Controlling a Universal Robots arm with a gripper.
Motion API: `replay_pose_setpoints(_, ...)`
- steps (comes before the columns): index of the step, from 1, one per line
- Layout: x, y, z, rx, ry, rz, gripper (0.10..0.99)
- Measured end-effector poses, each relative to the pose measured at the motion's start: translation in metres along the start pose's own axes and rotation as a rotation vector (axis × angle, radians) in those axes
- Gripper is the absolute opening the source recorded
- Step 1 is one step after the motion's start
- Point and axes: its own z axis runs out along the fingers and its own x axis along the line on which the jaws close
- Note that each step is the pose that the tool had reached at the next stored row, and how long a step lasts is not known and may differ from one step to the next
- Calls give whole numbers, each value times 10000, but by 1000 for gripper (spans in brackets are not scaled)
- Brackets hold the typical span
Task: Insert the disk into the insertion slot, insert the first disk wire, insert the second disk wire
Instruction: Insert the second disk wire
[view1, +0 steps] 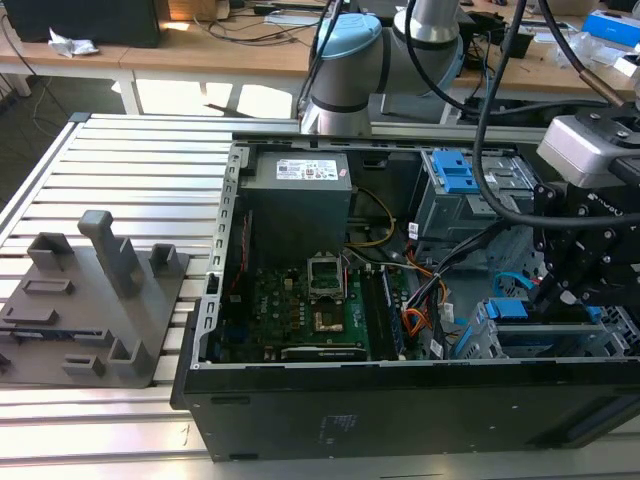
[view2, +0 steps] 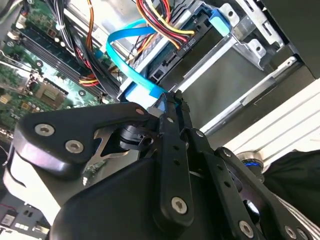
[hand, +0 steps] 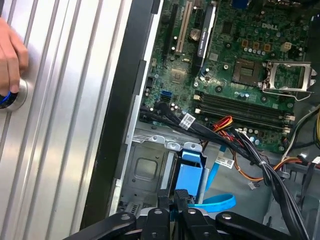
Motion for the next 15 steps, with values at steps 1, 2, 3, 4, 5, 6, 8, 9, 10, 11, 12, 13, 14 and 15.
replay_pose_setpoints(1, 0, -1, 6, 1, -44, 118, 165)
replay_pose_setpoints(2, 0, -1, 11, 3, -83, 217, 165)
replay_pose_setpoints(3, -1, -1, 18, 11, -169, 370, 165)
replay_pose_setpoints(4, -1, -2, 20, 18, -237, 454, 165)
replay_pose_setpoints(5, -1, -2, 23, 26, -311, 545, 165)
replay_pose_setpoints(6, -1, -2, 26, 34, -375, 619, 165)
replay_pose_setpoints(8, -2, -2, 33, 48, -504, 770, 165)
replay_pose_setpoints(9, -2, -8, 42, 51, -541, 839, 165)
replay_pose_setpoints(10, 0, -18, 50, 49, -547, 876, 165)
replay_pose_setpoints(11, 2, -33, 59, 43, -548, 905, 165)
replay_pose_setpoints(12, 4, -53, 74, 35, -550, 928, 165)
replay_pose_setpoints(13, 3, -65, 85, 31, -551, 938, 165)
replay_pose_setpoints(14, 2, -76, 95, 27, -553, 946, 165)
replay_pose_setpoints(15, -2, -88, 100, 24, -551, 949, 165)
